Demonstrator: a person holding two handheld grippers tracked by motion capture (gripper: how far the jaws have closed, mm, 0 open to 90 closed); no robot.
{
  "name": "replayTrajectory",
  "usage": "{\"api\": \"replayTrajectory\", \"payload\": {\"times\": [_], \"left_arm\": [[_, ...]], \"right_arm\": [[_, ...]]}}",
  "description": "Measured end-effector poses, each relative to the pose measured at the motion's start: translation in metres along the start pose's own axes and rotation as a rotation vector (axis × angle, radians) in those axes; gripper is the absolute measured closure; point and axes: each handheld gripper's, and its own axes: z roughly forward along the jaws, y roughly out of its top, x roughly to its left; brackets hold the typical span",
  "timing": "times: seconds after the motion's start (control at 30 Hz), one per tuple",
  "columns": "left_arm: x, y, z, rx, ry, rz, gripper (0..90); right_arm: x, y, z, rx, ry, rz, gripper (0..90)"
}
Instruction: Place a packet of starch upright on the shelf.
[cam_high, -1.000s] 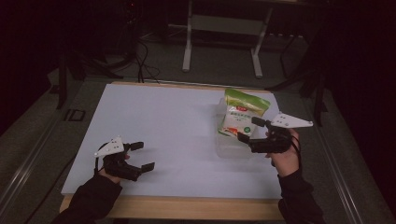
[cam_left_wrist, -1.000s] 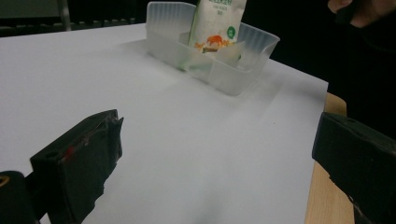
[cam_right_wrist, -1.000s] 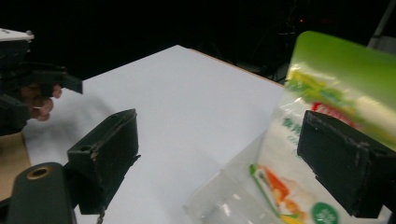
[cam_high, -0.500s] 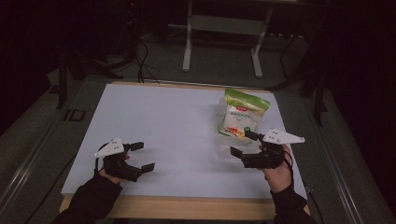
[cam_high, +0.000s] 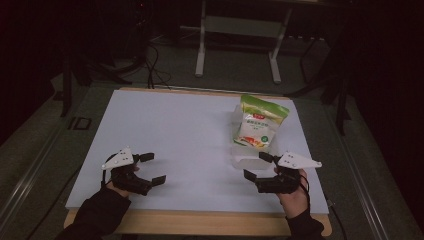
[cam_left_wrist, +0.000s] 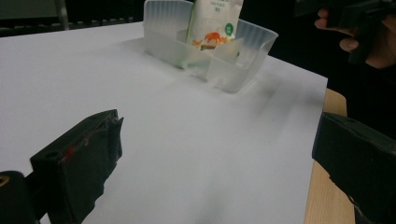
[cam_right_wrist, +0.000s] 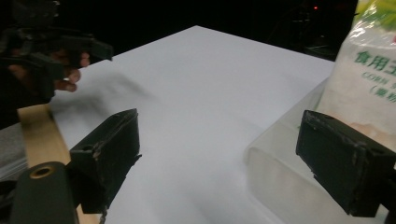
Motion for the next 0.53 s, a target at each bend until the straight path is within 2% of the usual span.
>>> {"api": "replayTrajectory", "payload": {"times": [0.13,0.27,0.53], "left_arm": [[-0.0004,-0.0001,0.0005,0.003,0.0,0.004,2.2],[-0.0005,-0.0003,0.0006,0.006,0.002,0.004,2.2],[-0.0005,-0.0009,0.0013,0.008,0.003,0.004,2.2]], "right_arm": [[0.0041,-0.0067,-0.0004,0.016,0.003,-0.022,13.8],[0.0033,-0.0098,0.0012,0.029,0.004,-0.022,13.8],[0.0011,-0.0109,0.001,0.015,0.004,-0.02,13.8]]}}
